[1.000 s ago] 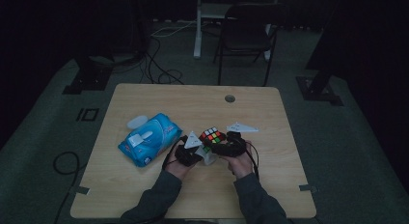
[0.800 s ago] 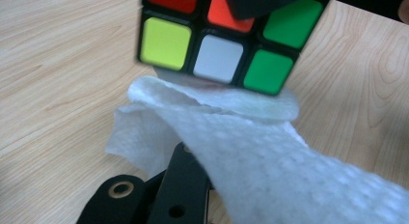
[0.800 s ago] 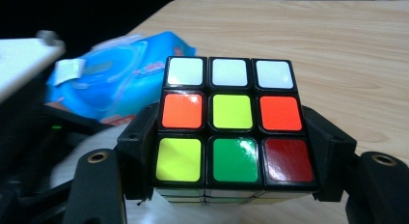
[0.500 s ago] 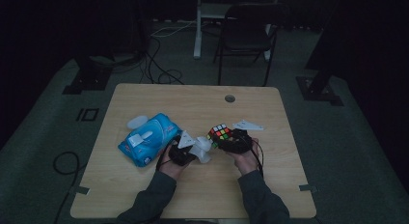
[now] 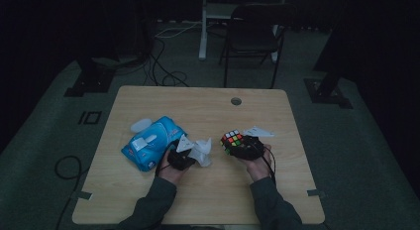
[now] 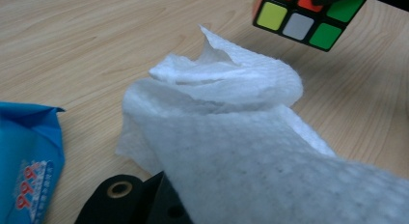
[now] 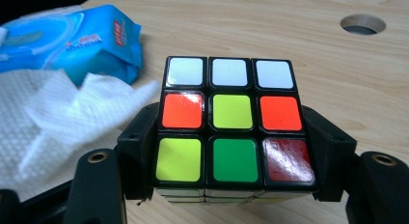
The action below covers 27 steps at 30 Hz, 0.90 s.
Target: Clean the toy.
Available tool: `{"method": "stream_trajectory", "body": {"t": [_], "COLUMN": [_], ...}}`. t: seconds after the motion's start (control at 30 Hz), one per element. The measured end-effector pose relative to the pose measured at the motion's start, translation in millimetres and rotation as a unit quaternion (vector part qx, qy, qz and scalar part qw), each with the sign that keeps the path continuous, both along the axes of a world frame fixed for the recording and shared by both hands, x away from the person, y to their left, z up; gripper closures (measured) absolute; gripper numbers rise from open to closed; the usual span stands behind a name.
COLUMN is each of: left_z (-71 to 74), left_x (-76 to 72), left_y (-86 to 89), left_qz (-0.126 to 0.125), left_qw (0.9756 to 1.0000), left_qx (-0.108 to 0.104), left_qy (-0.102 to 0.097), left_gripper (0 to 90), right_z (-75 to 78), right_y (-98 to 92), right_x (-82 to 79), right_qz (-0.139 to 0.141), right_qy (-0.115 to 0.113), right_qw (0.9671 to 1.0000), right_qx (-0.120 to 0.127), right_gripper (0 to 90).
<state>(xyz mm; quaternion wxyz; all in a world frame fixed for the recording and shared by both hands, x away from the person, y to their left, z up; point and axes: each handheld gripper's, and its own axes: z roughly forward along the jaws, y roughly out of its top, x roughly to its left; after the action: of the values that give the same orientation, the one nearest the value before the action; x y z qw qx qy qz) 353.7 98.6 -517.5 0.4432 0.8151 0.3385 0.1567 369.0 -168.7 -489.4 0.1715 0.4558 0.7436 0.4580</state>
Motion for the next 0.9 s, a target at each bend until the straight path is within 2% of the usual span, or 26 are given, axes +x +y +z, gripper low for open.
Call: {"method": "stream_trajectory", "body": {"t": [0.17,0.47,0.9], "left_z": [-1.4,-3.6,-10.0], "left_x": [0.8,1.2,2.9], "left_y": [3.9,7.9,12.9], "left_qz": [0.007,0.015,0.027], "left_qw": [1.0000,0.9999,0.9994], "left_qx": [-0.003,0.006,0.011], "left_qy": [0.004,0.005,0.017], "left_gripper": [85.4,84.5,82.8], "right_z": [-2.7,-10.3,-23.1], "right_y": [-5.5,-11.7,-14.3], "right_x": [-0.4,-1.8,-5.5], "right_qz": [-0.005,-0.014,-0.023], "right_qy": [0.000,0.004,0.003], "right_qw": [1.0000,0.9997,0.9977], "right_qx": [-0.007,-0.018,-0.064], "right_gripper": [34.0,33.9,33.9]}}
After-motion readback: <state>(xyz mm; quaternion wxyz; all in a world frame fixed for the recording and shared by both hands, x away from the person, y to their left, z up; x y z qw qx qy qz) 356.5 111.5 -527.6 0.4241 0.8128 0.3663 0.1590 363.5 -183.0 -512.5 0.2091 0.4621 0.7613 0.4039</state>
